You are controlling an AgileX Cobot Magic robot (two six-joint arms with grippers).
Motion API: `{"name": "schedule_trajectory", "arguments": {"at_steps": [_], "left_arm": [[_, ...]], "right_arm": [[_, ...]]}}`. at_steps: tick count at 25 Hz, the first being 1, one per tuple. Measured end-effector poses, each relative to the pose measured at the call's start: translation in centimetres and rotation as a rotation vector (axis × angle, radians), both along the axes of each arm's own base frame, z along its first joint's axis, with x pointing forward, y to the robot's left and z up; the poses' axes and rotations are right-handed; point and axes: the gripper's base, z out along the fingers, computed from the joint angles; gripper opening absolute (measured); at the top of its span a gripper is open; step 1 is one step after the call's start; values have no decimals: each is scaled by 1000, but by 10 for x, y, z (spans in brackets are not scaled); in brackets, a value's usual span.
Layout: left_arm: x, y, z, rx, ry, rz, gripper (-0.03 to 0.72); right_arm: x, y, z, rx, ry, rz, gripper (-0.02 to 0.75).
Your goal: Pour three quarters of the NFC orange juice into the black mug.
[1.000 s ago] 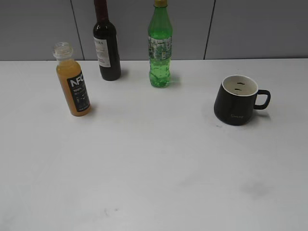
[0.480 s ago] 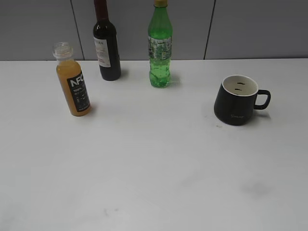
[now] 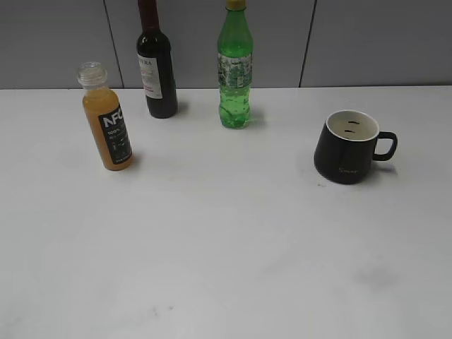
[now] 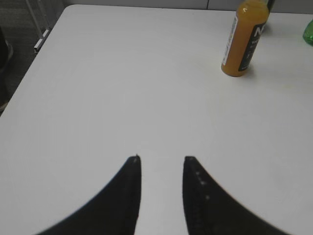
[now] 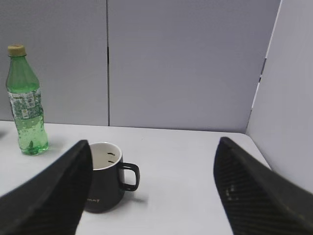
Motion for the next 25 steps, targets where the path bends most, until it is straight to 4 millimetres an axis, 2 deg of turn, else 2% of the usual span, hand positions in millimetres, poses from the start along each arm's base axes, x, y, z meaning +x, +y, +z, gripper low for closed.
{"name": "schedule_trajectory", "arguments": {"at_steps": [16,19,23,25], "left_arm": [[0,0,0,0,0,0,236],[0,0,0,0,0,0,236],[0,0,0,0,0,0,236],[0,0,0,0,0,0,236]], "right_arm": [[98,3,-42,-5,41,-13,587],[113,3,-49,-5,4,-16,587],[134,3,-65,-2,-39,-26,587],[143,3,-80,-5,-13,-30,587]]}}
